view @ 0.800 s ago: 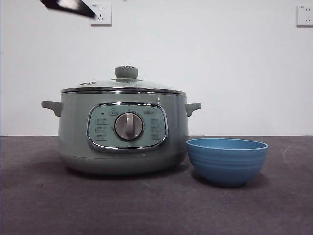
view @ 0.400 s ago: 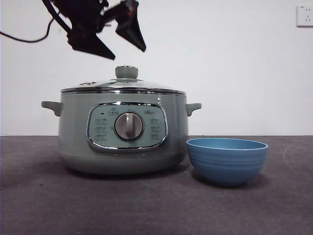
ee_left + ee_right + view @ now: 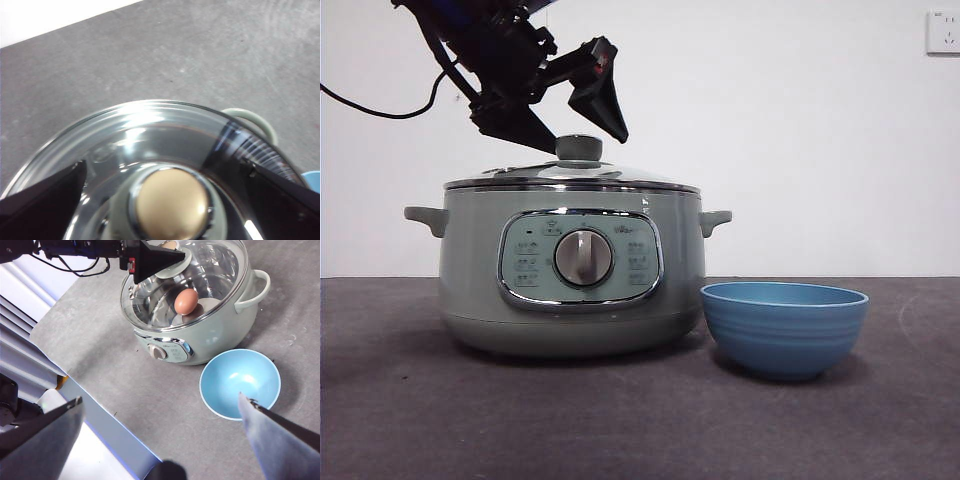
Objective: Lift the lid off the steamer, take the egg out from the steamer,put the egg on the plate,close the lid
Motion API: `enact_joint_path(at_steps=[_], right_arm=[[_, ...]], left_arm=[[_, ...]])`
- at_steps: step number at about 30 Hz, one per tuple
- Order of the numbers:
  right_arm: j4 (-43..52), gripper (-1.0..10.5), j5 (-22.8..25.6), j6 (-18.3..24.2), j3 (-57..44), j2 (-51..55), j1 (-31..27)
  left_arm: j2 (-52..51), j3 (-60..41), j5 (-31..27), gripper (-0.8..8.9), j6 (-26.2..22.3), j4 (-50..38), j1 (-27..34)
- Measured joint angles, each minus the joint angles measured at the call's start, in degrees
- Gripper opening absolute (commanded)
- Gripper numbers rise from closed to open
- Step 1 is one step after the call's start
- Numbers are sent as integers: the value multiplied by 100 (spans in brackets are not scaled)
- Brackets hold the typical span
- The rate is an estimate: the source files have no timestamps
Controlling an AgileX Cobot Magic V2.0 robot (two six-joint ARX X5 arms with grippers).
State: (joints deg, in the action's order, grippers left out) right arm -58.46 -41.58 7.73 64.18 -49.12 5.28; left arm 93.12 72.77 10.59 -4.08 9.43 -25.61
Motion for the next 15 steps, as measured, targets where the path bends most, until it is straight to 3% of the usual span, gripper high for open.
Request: enact_joint_path(at_steps=[7, 9, 15], right_arm=[[0, 599, 0, 0, 0, 0, 0], [0, 599, 0, 0, 0, 0, 0], [0, 599, 0, 0, 0, 0, 0]], left_arm=[[52, 0, -149, 574, 2, 260, -44], [57, 0, -149, 393, 2, 286, -46], [57, 0, -146, 19, 4, 313, -46]])
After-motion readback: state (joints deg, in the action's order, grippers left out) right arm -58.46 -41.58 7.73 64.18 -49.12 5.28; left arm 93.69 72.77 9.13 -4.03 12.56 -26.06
